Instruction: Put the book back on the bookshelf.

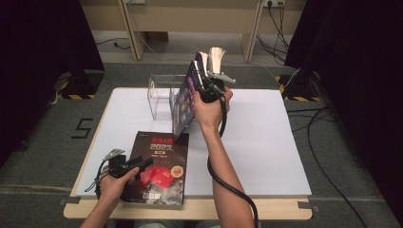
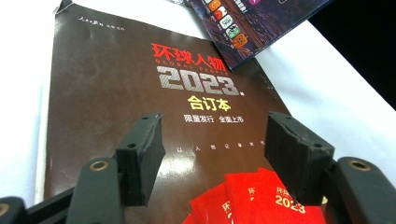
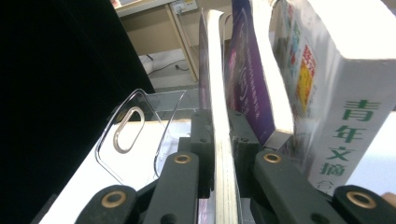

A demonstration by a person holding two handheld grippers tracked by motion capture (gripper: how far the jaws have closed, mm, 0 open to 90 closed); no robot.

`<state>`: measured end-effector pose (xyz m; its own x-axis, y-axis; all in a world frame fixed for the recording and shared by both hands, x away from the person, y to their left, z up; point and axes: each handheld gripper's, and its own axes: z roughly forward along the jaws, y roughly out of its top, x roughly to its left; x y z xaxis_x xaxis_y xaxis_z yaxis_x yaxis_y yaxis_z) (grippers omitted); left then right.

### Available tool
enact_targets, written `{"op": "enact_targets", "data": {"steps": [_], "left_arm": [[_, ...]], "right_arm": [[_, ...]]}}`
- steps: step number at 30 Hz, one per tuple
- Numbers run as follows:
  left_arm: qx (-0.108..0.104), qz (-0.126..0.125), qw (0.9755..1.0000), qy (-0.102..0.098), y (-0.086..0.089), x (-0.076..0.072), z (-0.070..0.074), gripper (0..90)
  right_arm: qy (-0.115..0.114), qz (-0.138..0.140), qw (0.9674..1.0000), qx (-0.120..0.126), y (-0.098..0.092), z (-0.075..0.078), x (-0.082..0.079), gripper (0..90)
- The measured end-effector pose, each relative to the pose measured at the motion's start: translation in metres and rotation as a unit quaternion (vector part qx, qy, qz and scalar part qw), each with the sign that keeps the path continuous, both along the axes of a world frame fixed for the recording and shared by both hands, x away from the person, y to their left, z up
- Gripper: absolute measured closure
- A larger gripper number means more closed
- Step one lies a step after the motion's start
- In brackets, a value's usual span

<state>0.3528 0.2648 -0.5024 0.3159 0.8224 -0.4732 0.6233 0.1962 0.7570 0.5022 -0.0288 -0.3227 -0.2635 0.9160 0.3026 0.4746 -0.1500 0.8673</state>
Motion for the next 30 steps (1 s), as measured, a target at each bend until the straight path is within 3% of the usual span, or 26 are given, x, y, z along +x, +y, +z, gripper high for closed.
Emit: {"op": "enact_targets", "data": {"steps": [6, 13, 24, 27, 30], "left_arm": [[-0.001, 0.001, 1.0, 0.0, 0.0, 0.0, 0.0, 36.5], [-0.001, 0.002, 1.0, 0.0, 0.002, 0.0, 0.0, 36.5], [-0.002, 0.003, 1.0, -0.002, 0.002, 0.0, 0.001, 36.5], [-0.001, 0.001, 1.0, -0.002, 0.002, 0.0, 0.001, 36.5], [-0.001, 0.0, 1.0, -0.002, 0.001, 0.0, 0.001, 36.5]], "right_arm": [[-0.004, -0.011, 0.9999, 0.009, 0.0, -0.002, -0.001, 84.1], [-0.01, -0.003, 0.9998, 0.018, 0.004, 0.002, -0.001, 84.3], [-0.061, -0.024, 0.9974, 0.029, 0.006, 0.034, 0.0, 84.3], [-0.079, -0.033, 0.9958, 0.032, 0.007, 0.041, 0.004, 84.3], [-0.082, -0.043, 0.9952, 0.033, 0.01, 0.044, 0.011, 84.3]]}}
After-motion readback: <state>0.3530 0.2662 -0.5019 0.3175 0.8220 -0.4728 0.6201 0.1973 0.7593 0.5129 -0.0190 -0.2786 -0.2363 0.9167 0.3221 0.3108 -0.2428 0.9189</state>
